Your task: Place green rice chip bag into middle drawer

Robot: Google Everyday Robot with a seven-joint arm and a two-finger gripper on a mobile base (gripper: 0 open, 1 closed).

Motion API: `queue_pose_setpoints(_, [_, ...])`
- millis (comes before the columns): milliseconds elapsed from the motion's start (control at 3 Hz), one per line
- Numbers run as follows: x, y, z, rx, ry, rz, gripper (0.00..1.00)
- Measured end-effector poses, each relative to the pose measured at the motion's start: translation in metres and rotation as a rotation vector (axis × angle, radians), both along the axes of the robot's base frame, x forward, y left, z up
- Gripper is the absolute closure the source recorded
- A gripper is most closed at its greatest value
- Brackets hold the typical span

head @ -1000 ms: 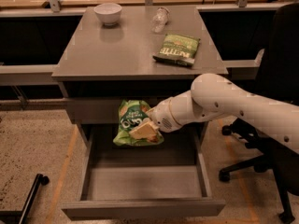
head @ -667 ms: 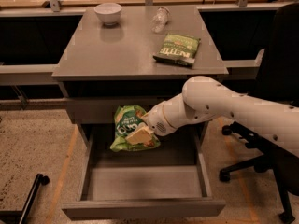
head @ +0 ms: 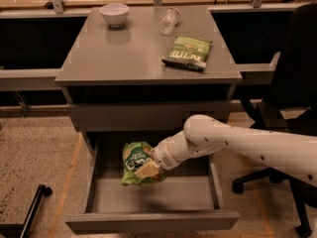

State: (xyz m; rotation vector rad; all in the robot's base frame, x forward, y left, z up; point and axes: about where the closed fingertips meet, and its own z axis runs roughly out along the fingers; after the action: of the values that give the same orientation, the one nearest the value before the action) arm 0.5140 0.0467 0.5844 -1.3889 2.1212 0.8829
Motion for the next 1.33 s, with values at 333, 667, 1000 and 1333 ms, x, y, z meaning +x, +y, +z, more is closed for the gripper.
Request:
queue_pose_setpoints(333, [-0.008,-0.002,-0.063,-0.019,0.092,-0.021,0.82])
queue_pose_setpoints(667, [-0.003,-0.006,-0.108,0.002,0.148,-0.093,0.58])
queue_pose_setpoints(1000, [-0.006,-0.004,-0.111,0.003,0.155,-0.088,0.35])
queue_pose_setpoints(1333, [-0.007,-0.003,-0.112,0.004,0.157,-0.085,0.12])
